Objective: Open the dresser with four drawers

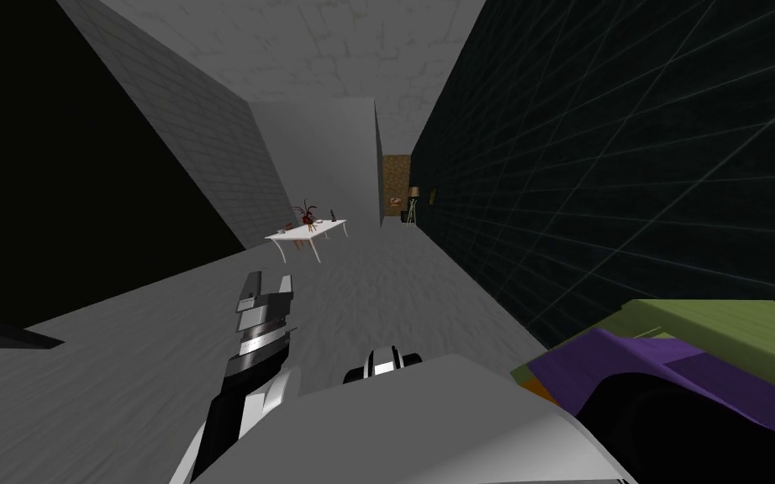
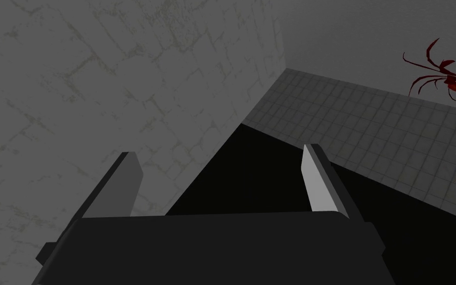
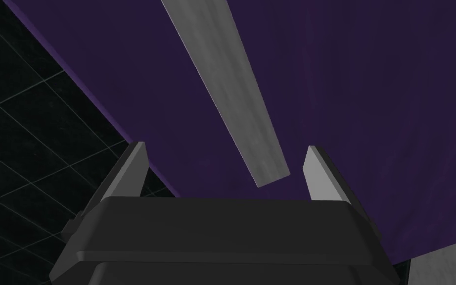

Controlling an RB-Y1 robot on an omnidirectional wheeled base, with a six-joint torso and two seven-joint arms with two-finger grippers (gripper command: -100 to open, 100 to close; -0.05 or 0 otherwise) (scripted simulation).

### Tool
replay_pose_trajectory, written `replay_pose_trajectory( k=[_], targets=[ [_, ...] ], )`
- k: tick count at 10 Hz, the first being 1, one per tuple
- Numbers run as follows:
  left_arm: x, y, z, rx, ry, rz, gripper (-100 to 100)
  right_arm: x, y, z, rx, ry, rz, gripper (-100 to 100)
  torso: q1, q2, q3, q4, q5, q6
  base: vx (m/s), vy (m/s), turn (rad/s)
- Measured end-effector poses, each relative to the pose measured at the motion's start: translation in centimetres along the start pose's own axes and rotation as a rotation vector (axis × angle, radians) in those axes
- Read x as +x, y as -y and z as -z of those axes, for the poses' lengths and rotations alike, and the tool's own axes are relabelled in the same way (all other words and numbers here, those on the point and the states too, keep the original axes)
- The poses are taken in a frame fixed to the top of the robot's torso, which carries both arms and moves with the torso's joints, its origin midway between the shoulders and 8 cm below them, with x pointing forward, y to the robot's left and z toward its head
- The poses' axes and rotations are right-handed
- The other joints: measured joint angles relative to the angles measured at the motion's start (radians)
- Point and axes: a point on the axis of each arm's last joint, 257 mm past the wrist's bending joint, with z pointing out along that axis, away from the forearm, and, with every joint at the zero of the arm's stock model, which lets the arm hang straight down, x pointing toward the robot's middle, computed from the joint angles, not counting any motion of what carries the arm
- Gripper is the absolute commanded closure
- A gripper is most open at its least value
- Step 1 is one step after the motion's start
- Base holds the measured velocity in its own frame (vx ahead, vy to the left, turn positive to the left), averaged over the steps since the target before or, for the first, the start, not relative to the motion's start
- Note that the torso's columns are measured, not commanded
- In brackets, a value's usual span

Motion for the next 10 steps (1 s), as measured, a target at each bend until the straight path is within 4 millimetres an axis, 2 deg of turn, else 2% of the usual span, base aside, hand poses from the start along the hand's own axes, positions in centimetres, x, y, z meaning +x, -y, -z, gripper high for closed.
replay_pose_trajectory(
  k=[1, 5, 6, 10],
  targets=[
    [0.0, 0.0, 0.0, 0.000, 0.000, 0.000, 0, 0.4, 1.3, -0.3, 0.000, 0.001, -0.003, -100, 0.001, -0.002, 0.000, 0.000, -0.001, -0.001, 0.129, -0.045, -0.053],
    [0.0, 0.0, 0.0, 0.000, 0.000, 0.000, 0, 2.0, 4.3, -0.6, -0.015, 0.011, 0.003, -100, 0.016, 0.000, -0.001, 0.000, 0.006, -0.002, 0.084, -0.006, -0.021],
    [0.0, 0.0, 0.0, 0.000, 0.000, 0.000, 0, 2.1, 4.2, -0.6, -0.019, 0.012, 0.003, 0, 0.015, 0.001, 0.000, 0.001, 0.004, -0.002, 0.007, -0.001, -0.004],
    [0.0, 0.0, 0.0, 0.000, 0.000, 0.000, 0, 2.3, 3.8, -0.5, -0.028, 0.007, 0.002, 0, 0.011, 0.000, 0.001, 0.001, 0.001, -0.001, 0.000, 0.000, 0.000]
  ],
)
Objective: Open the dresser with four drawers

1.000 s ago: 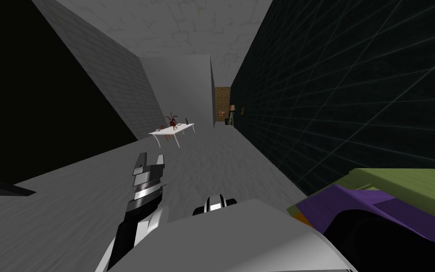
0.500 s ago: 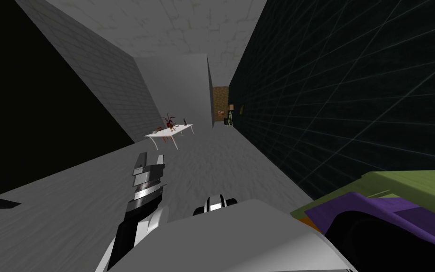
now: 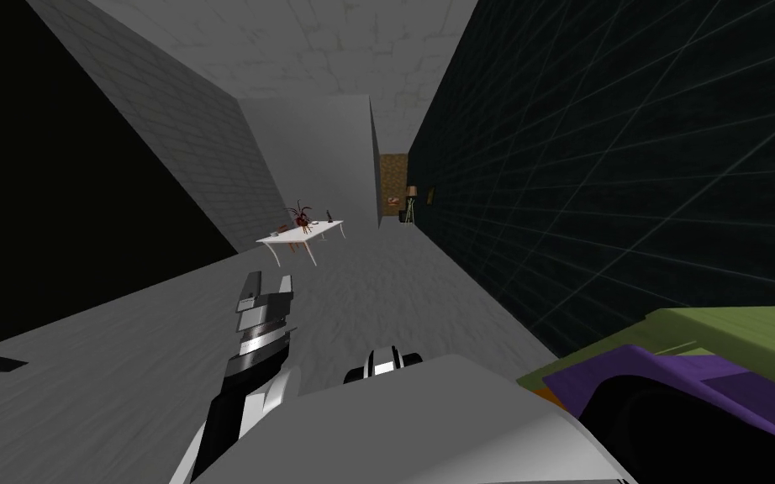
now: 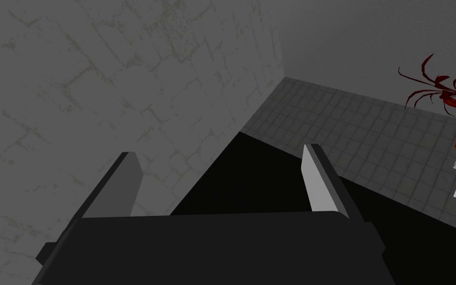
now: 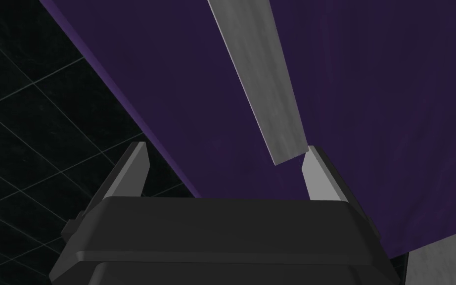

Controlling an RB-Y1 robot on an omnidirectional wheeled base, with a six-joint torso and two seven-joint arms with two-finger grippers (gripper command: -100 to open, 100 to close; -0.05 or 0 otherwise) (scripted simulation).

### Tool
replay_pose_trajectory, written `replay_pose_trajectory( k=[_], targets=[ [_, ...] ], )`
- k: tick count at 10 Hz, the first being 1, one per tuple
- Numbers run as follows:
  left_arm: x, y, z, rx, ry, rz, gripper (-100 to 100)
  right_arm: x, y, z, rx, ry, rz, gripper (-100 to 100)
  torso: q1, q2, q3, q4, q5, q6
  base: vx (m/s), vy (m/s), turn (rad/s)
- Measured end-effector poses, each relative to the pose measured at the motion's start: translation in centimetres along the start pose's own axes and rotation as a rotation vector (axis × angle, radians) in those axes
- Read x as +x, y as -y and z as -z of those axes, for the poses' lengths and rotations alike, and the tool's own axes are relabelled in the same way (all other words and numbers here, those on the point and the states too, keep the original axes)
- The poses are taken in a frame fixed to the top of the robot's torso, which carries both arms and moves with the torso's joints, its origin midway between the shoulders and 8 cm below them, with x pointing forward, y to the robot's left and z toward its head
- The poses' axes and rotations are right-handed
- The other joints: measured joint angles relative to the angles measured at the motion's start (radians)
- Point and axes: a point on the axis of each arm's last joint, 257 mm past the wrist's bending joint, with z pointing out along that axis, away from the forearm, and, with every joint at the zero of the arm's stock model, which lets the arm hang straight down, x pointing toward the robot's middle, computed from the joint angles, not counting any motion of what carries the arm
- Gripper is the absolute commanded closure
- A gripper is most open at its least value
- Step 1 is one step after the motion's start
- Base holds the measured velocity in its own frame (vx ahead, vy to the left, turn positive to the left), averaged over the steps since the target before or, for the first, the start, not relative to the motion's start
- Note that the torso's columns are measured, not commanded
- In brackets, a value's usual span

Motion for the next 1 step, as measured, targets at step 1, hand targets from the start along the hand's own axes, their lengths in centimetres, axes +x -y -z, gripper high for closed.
replay_pose_trajectory(
  k=[1],
  targets=[
    [0.00, 0.00, 0.00, 0.000, 0.000, 0.000, 0, 0.02, -0.07, 0.02, -0.001, 0.000, 0.000, 0, 0.000, 0.000, 0.000, 0.000, 0.000, 0.000, 0.000, 0.000, 0.000]
  ],
)
